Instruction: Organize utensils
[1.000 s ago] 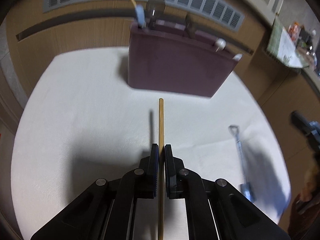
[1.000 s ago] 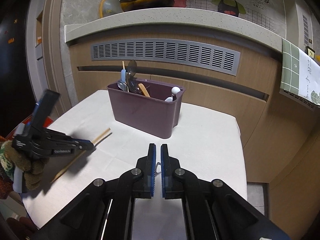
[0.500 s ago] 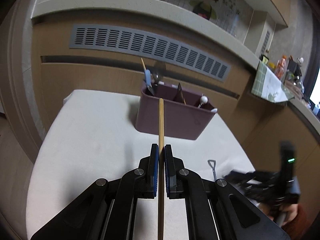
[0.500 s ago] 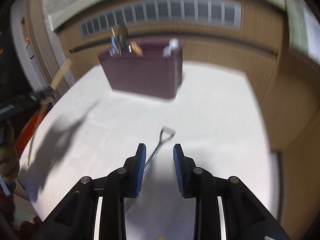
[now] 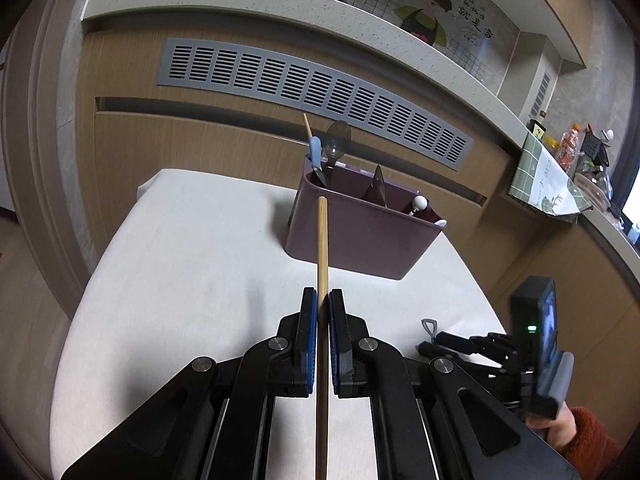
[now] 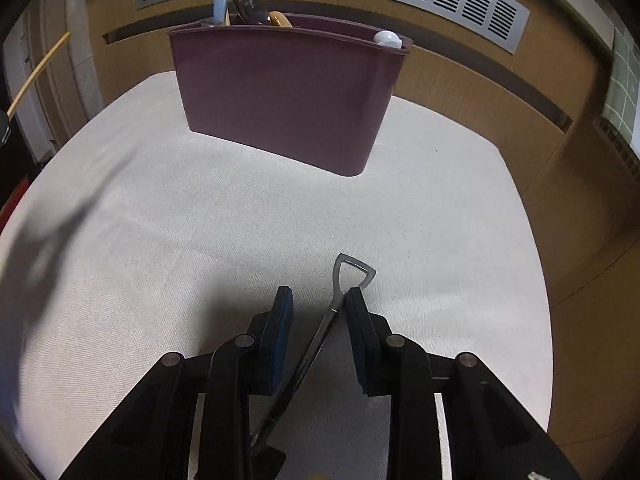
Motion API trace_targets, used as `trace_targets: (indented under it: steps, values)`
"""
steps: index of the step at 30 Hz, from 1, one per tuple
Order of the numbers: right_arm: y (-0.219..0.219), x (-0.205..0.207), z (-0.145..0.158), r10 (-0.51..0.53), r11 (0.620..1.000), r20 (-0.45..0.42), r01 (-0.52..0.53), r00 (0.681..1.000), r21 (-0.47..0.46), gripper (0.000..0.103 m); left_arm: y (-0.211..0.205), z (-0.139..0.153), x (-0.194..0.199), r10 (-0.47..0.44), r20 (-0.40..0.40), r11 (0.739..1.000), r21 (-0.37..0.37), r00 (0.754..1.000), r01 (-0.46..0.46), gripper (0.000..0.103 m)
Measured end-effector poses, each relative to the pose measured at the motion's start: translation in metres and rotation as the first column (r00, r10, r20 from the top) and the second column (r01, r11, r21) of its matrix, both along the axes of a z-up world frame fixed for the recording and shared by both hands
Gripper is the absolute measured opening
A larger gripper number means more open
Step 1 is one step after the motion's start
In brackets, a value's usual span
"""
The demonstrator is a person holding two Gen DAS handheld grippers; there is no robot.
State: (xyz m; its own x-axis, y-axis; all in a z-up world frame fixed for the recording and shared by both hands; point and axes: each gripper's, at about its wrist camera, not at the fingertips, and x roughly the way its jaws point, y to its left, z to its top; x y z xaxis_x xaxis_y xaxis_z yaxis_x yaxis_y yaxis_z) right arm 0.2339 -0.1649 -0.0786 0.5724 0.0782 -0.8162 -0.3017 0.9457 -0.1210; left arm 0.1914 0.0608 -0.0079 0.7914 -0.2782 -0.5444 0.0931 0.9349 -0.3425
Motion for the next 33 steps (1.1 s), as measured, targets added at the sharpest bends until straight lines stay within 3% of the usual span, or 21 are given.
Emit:
trace_targets:
  steps: [3, 7, 12, 16, 19, 24, 25, 28, 30, 33]
  values:
    - [-0.021, -0.018, 0.007, 0.051, 0.994, -0.004, -0.051, 0.999, 0.096, 0.026, 0.001, -0.003, -0.002, 0.002, -0.007, 1.000, -0.009, 1.000, -0.002, 0.006]
    - [-0.054, -0.059, 0.013, 0.031, 0.991, 0.031, -0.035, 0.999, 0.129, 0.026, 0.004, -0.007, -0.003, 0.008, -0.015, 0.999, -0.031, 1.000, -0.008, 0.006]
    - [-0.070, -0.105, 0.000, 0.032, 0.977, -0.056, -0.019, 0.998, 0.211, 0.028, 0.006, -0.009, -0.004, 0.015, -0.021, 0.998, -0.059, 1.000, -0.016, 0.006]
    - [-0.042, -0.117, -0.002, 0.037, 0.986, -0.015, -0.034, 0.999, 0.161, 0.041, 0.007, -0.010, -0.006, 0.018, -0.028, 0.998, -0.066, 0.999, -0.020, 0.006]
    - [-0.017, -0.114, -0.006, 0.023, 0.995, 0.024, -0.025, 0.999, 0.100, 0.057, 0.007, -0.010, -0.007, 0.020, -0.028, 0.998, -0.065, 0.999, -0.021, 0.006]
    - [-0.005, -0.091, -0.007, -0.060, 0.992, 0.036, 0.056, 0.998, 0.114, 0.059, 0.013, -0.011, -0.009, 0.028, -0.027, 0.996, -0.082, 0.999, -0.030, 0.006]
    - [-0.004, -0.090, -0.007, -0.074, 0.992, 0.045, 0.069, 0.996, 0.108, 0.056, 0.013, -0.011, -0.011, 0.030, -0.023, 0.996, -0.085, 0.999, -0.032, 0.006]
    - [-0.002, -0.092, -0.005, -0.058, 0.997, 0.085, 0.053, 0.995, 0.061, 0.031, 0.015, -0.008, -0.014, 0.032, -0.002, 0.995, -0.090, 1.000, -0.032, 0.006]
    - [-0.003, -0.095, 0.001, -0.044, 0.999, 0.132, 0.042, 0.990, 0.016, 0.007, 0.015, -0.006, -0.016, 0.029, 0.011, 0.995, -0.098, 1.000, -0.028, 0.006]
    - [-0.011, -0.097, 0.024, -0.039, 0.999, 0.234, 0.043, 0.971, -0.010, 0.004, 0.016, -0.003, -0.018, 0.029, 0.025, 0.993, -0.114, 0.999, -0.026, 0.006]
